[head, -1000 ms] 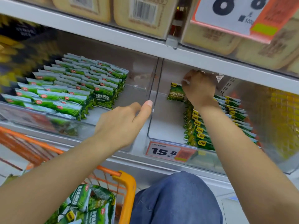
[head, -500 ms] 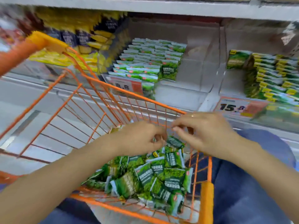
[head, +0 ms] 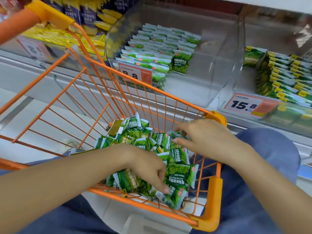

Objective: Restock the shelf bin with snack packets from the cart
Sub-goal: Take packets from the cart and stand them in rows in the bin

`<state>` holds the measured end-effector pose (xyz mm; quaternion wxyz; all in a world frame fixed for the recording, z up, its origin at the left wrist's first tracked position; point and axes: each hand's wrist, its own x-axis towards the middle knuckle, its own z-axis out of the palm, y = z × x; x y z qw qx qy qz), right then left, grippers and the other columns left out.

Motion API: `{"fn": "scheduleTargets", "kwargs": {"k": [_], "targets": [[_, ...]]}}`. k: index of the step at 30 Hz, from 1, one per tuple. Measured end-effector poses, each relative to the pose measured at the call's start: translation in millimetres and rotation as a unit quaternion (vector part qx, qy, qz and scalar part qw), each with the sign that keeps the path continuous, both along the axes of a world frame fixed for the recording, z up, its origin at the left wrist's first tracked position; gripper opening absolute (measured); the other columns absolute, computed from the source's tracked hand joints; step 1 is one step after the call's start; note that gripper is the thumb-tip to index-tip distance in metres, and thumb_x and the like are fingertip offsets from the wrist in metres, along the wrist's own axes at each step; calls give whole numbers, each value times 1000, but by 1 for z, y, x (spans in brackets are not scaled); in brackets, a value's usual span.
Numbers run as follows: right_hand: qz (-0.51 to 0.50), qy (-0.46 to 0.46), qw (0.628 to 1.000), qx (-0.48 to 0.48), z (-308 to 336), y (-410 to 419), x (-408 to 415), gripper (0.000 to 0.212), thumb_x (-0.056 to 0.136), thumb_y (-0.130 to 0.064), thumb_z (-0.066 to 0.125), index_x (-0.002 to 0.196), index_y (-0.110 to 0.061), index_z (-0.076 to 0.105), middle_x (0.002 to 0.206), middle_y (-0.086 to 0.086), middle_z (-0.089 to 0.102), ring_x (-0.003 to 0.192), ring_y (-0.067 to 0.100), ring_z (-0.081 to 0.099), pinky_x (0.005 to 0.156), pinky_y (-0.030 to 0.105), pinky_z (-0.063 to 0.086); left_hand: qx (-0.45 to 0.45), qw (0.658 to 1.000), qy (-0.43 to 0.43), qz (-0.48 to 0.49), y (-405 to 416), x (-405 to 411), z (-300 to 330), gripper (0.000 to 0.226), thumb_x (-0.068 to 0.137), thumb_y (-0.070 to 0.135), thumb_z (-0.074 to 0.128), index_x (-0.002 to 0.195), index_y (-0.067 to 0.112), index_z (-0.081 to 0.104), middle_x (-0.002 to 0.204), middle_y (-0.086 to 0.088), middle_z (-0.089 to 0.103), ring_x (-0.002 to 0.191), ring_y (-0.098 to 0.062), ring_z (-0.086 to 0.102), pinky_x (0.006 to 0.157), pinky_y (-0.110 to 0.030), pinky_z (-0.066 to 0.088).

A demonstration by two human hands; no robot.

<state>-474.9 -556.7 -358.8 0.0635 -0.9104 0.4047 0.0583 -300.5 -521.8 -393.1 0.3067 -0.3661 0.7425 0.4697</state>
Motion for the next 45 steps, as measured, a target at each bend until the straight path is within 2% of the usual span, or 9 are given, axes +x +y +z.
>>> {"fn": "scheduleTargets", "kwargs": {"k": [9,14,18,22,26,29,33,38,45], "targets": [[-30,-92,994,46,7,0,-1,37,92,-58,43,116,-35,58,87,-20,61,82,2,57,67,24,46,30,998,36,40,-13,12,7,43,96,30,58,129,4,50,92,-7,66,79,-12,65,73,-24,52],[-97,-348,891,274,17,-16,-1,48,79,-66,57,117,-36,62,109,-17,67,98,-5,61,86,20,49,13,939,216,268,-44,54,67,24,98,18,50,75,14,46,69,6,44,70,-3,62,89,-29,54],[-107,-467,842,247,35,-37,31,32,71,-51,70,89,-23,71,72,-7,65,63,8,60,65,34,49,-50,910,272,309,-57,69,97,11,96,20,54,99,30,53,90,15,68,85,-2,68,90,-26,53],[-149,-544,814,141,61,-72,66,38,77,-41,74,81,-4,69,70,18,58,62,26,55,63,46,50,-144,826,335,430,-72,77,107,30,95,38,53,123,28,54,115,13,60,91,3,67,84,-20,54],[-207,-610,748,159,68,-96,88,23,79,-28,77,64,-13,66,71,19,61,67,19,55,65,40,47,-155,679,434,571,-80,73,95,58,90,25,63,139,4,43,86,15,69,80,-5,71,74,-21,57],[-264,-654,685,183,50,-94,98,18,84,-24,71,74,-10,65,76,11,61,68,14,58,63,31,51,-261,611,441,603,-81,77,84,9,87,19,69,94,19,63,58,17,66,65,0,67,68,-20,57],[-305,-664,617,292,38,-87,104,41,78,-50,60,97,-14,64,95,2,69,72,14,70,59,25,56,-572,535,365,503,-80,83,69,14,86,22,71,79,30,62,74,16,61,76,-5,60,71,-22,50],[-250,-686,572,375,39,-81,103,29,88,-28,60,111,-12,66,90,4,73,76,15,70,65,23,55,-692,610,293,252,-83,79,54,25,69,-5,60,87,12,62,96,3,59,101,-16,52,90,-20,37],[-263,-657,626,328,37,-91,92,17,87,-11,65,103,-17,68,92,1,74,82,14,68,68,24,54,-378,671,351,533,-81,74,64,29,97,44,45,124,35,52,113,7,62,92,6,55,77,-13,43]]}}
